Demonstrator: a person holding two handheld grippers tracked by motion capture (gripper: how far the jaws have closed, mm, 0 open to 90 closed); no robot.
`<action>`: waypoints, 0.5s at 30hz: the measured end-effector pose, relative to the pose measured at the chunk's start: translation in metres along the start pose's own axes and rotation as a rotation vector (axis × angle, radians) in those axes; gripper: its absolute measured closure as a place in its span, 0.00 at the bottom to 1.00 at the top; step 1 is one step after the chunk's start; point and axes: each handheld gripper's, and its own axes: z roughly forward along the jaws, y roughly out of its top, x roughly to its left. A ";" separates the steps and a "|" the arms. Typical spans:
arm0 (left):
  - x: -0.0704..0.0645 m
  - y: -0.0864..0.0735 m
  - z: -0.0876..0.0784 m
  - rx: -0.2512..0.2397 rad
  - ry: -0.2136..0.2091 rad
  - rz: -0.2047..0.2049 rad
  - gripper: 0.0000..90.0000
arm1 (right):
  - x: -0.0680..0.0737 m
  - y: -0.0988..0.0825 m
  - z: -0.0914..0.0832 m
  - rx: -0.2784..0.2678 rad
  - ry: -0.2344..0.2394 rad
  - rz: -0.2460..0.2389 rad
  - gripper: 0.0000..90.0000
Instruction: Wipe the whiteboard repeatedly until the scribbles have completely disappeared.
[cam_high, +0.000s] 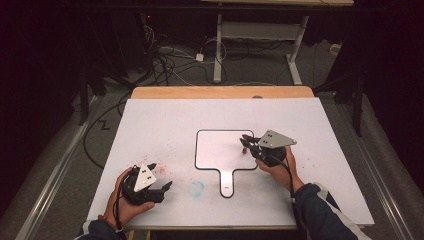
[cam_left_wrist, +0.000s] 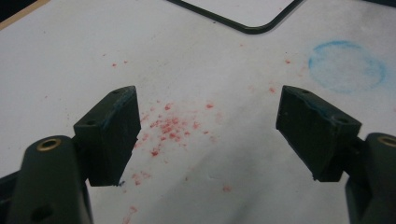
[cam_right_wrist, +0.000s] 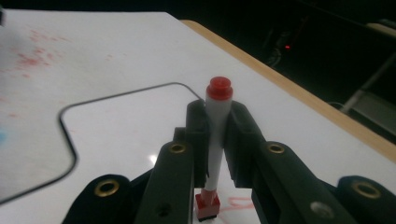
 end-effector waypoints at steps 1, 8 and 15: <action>-0.001 0.000 0.000 0.004 -0.006 -0.012 0.23 | -0.004 -0.002 -0.001 -0.001 -0.007 0.009 0.91; -0.001 0.000 0.001 0.006 -0.008 -0.013 0.23 | -0.006 -0.003 0.000 -0.023 0.017 0.041 0.91; 0.000 0.000 0.000 0.007 -0.009 -0.015 0.23 | 0.006 0.001 0.003 -0.032 0.057 0.011 0.91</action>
